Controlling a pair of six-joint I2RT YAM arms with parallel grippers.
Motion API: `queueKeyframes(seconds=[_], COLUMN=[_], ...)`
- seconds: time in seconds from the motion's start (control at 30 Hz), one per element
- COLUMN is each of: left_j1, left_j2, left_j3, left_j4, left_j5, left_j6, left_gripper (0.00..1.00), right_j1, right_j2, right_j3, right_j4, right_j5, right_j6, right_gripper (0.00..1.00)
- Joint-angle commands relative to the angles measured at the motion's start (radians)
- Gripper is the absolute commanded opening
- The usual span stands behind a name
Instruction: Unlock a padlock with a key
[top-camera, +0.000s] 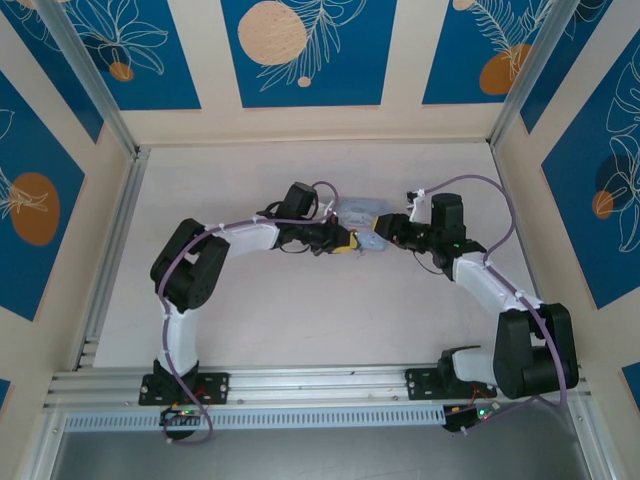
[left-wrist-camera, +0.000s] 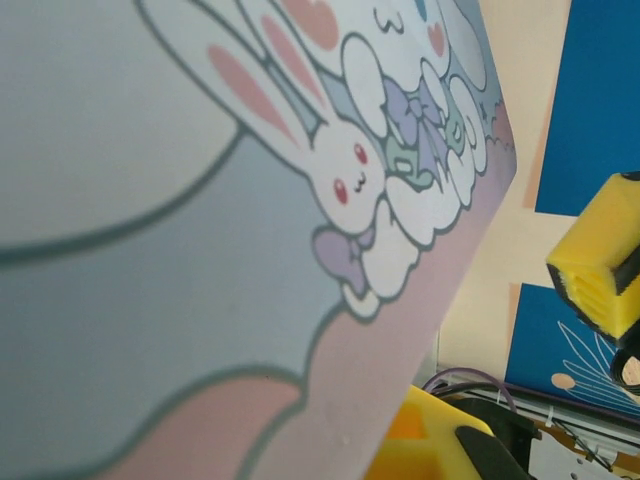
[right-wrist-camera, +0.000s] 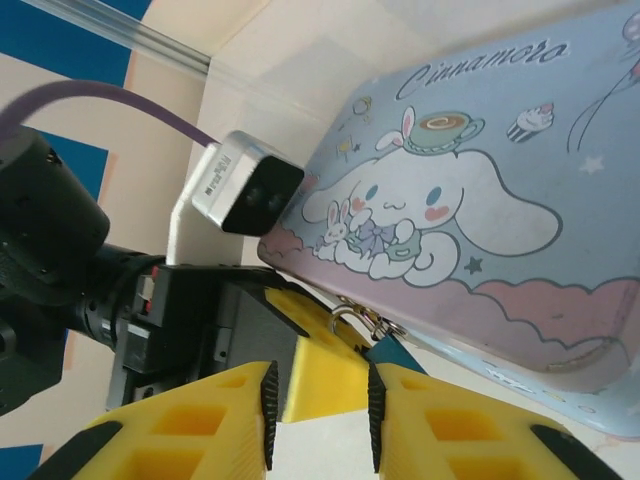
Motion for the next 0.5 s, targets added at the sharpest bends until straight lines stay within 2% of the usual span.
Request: queueKeyframes(seconds=[0.0,0.3,0.47], left_j1=[0.003,0.004,0.002], left_j2=[0.011,0.021,0.031], left_j3=[-0.003,-0.021,-0.061], left_j4=[-0.014,-0.023,-0.030], left_j5=[0.004,-0.019,-0.043], left_j6=[0.016,0.034,0.059], left_gripper=[0.00,0.00,0.00], right_j1=[0.005,0.052,0.117], right_j2=[-0.006,0.001,-0.010], right_j3=[-0.019,-0.066,-0.103], right_j4=[-0.013,0.028,0.047], right_j5=[0.024,0.047,0.070], right_j6=[0.004,0.064,0.111], right_gripper=[0.32,0.35,0.47])
